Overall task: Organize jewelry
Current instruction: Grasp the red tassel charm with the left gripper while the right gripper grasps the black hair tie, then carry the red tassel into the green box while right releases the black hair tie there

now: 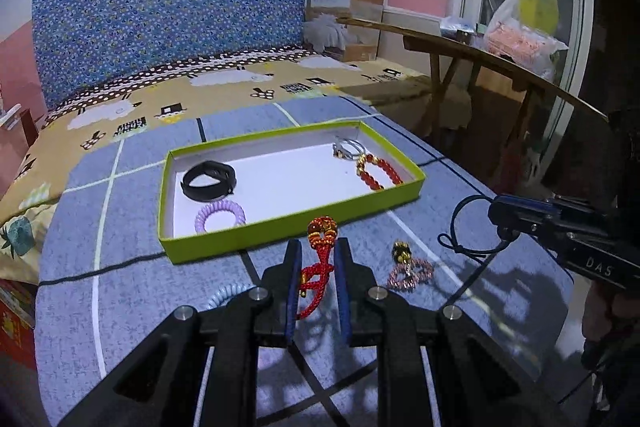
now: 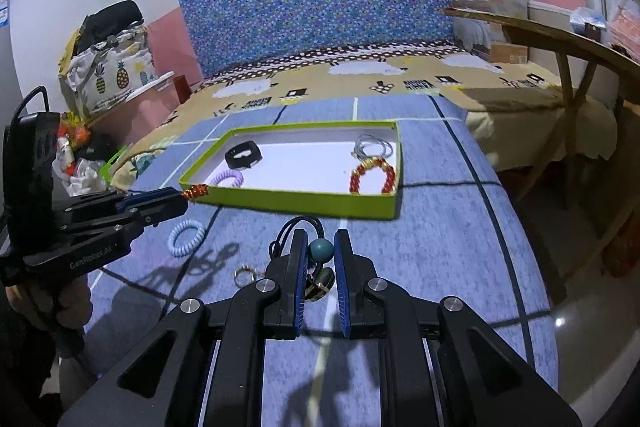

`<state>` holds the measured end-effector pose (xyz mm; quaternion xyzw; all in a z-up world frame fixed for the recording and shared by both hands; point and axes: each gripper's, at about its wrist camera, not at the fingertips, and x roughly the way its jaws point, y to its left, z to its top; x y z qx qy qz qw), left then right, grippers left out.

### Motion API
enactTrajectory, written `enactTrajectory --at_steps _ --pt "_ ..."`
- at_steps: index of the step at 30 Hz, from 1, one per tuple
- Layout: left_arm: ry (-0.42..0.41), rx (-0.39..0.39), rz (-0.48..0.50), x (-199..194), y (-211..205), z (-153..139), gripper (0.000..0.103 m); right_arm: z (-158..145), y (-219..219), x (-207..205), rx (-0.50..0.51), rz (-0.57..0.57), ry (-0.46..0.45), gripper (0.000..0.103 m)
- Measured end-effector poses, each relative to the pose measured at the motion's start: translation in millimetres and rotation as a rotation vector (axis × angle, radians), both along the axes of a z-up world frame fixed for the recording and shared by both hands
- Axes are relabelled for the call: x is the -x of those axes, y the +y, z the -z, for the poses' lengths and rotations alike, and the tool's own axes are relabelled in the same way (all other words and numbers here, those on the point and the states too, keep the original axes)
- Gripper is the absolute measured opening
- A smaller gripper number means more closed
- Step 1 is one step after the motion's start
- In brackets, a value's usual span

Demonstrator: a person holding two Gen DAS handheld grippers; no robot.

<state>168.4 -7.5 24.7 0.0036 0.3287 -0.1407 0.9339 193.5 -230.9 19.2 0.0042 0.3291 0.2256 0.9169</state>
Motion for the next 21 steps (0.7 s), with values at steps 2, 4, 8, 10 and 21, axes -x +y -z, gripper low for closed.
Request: enactTrajectory --at_steps 2,4,8,10,21 --pt "-0.004 0.002 -0.002 -4 1 -2 0.017 -1 4 -5 0.003 -0.007 -0.006 0.013" --pt "-0.010 0.001 -0.007 -10 2 -4 0.017 -2 8 -10 0.007 -0.013 -0.011 0.013" --pt "-0.023 -0.005 -0.015 -19 4 -8 0.017 -5 13 -26 0.006 -0.018 -0.014 0.013" --pt "-0.020 -0.002 -0.020 -27 6 -8 0.017 -5 16 -36 0.010 -0.017 -0.014 0.013" --pt "0.007 -0.022 -0.068 -81 17 1 0.017 0 33 -103 0.040 -0.017 0.005 0.013"
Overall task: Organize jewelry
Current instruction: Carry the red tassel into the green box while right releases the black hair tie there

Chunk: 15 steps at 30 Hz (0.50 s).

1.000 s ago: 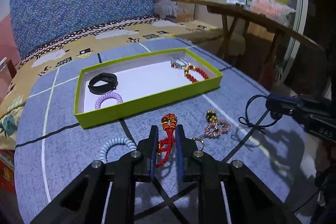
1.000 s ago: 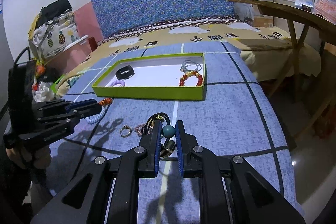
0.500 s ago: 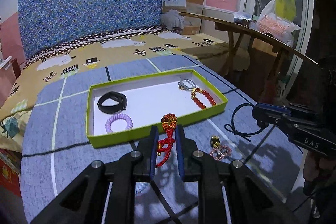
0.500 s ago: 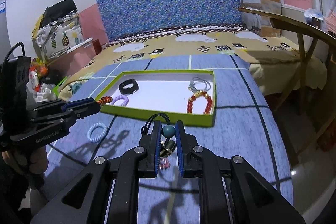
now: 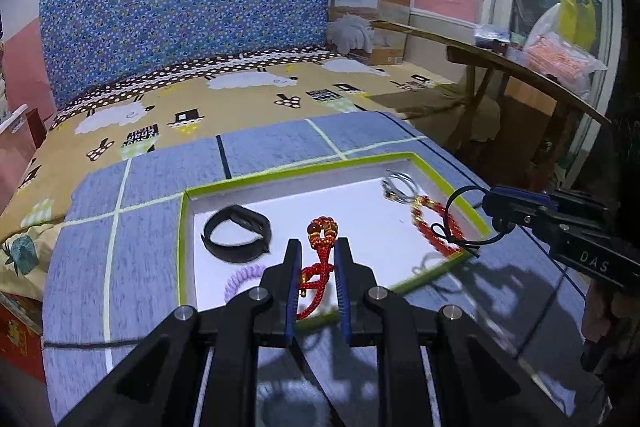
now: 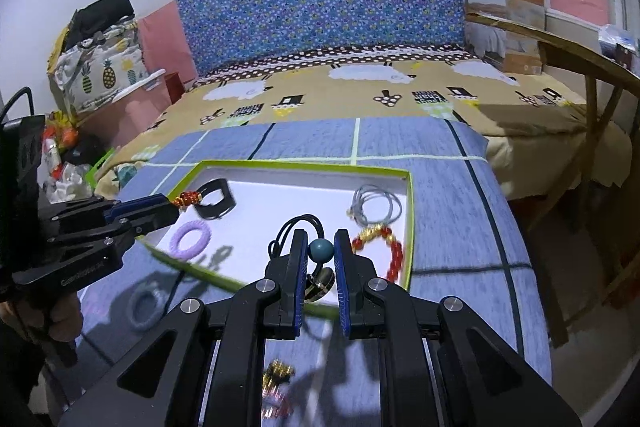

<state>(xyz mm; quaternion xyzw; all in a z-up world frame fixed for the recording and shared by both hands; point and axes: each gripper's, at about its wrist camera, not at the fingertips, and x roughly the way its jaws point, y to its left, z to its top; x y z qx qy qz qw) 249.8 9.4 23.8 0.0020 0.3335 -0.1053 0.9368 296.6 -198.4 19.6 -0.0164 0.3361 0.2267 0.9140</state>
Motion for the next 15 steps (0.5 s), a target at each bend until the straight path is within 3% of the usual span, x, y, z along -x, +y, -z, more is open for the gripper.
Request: enactTrajectory --at_steps 15 --pt "0.084 -0.068 -0.045 -69 -2 31 0.017 40 22 -73 0.046 0.014 0.123 0.014"
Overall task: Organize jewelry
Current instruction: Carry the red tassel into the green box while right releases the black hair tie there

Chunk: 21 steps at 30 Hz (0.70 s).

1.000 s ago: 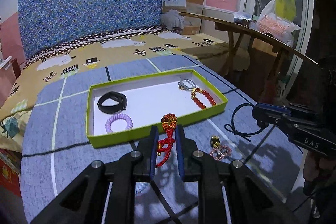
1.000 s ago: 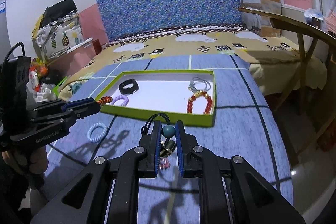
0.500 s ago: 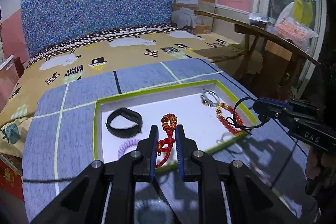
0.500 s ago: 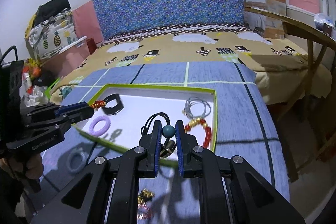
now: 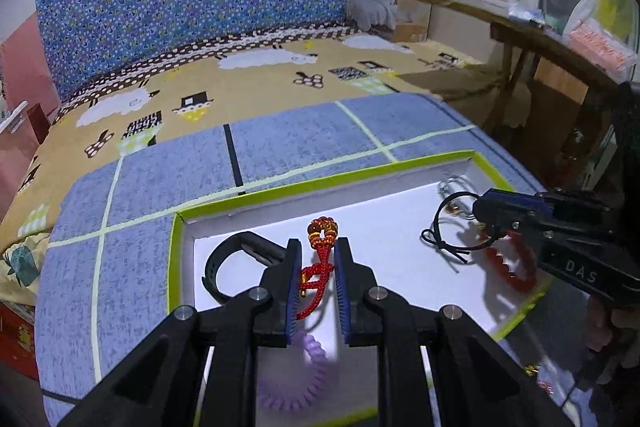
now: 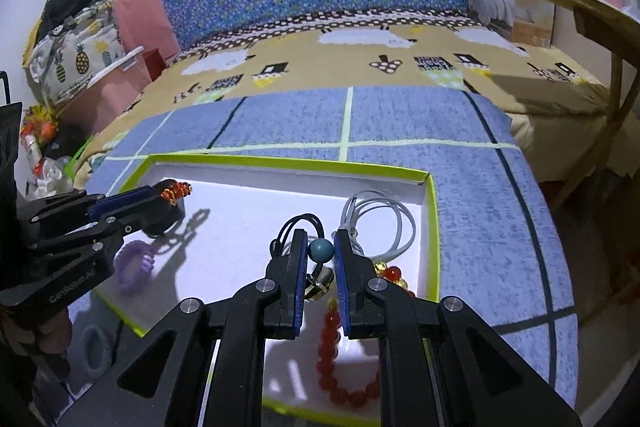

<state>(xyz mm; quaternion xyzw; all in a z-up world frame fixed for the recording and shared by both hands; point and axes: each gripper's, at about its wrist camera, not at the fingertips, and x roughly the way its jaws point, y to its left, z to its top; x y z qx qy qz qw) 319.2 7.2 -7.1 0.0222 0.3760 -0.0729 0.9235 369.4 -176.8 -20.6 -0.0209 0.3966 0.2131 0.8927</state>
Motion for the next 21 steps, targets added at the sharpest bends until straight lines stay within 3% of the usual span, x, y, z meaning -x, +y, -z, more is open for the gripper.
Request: enactTrajectory --at_steps 10,15,18,21 --pt "0.027 -0.021 -0.002 -10 -7 11 0.017 11 1 -9 0.042 0.009 0.034 0.014" --pt "0.031 0.017 0.012 -7 -6 10 0.018 9 -2 -5 0.049 0.015 0.019 0.016" --pt "0.022 0.045 0.014 -2 -4 7 0.026 4 -3 1 0.043 0.011 0.002 0.019" --pt "0.000 0.061 0.017 7 -2 1 0.027 -3 -3 11 0.045 0.006 -0.023 0.020"
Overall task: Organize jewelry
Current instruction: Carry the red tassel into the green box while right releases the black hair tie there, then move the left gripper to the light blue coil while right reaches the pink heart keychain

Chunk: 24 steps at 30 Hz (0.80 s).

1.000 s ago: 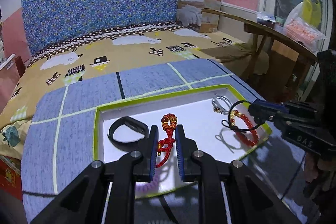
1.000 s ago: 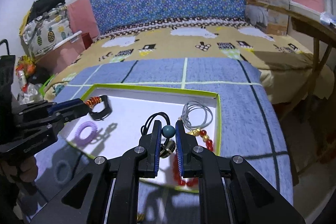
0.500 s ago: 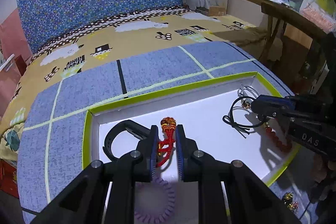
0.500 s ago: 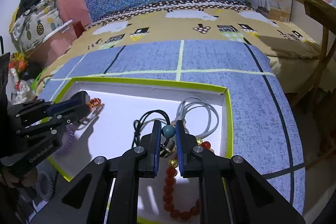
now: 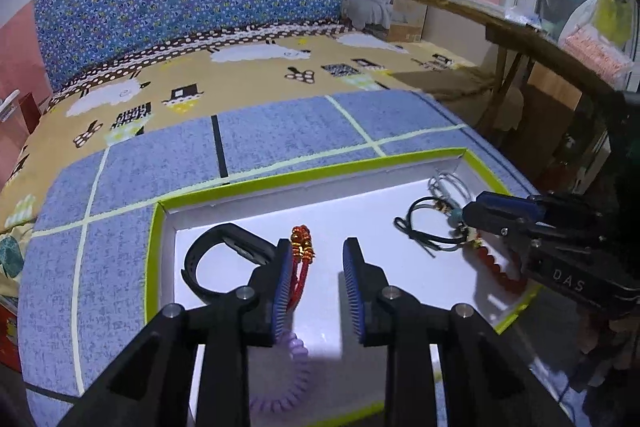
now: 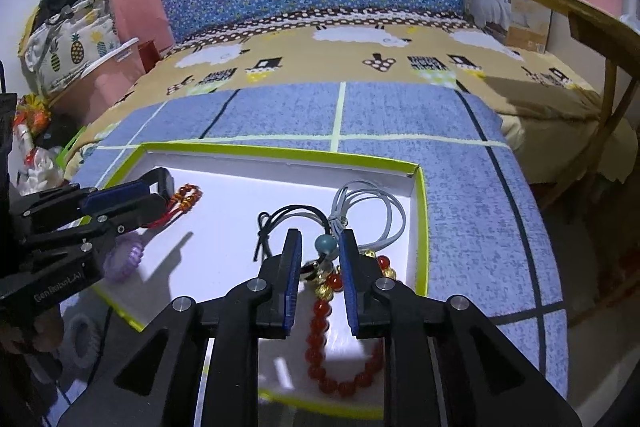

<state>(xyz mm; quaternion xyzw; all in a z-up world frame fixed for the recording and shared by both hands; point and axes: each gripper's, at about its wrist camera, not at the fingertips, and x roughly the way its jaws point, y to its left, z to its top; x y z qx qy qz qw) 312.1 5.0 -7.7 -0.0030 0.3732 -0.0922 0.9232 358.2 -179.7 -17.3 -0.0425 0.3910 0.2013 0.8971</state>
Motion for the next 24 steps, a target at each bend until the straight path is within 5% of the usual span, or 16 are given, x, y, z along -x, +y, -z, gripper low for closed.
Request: enactTrajectory --at_steps 7,24 --pt "-0.049 0.016 -0.005 32 5 -17 0.027 -16 -6 37 -0.028 -0.006 -0.047 0.035" --pt "-0.134 0.052 -0.047 148 18 -40 0.027 -47 -27 164 -0.078 -0.046 -0.151 0.035"
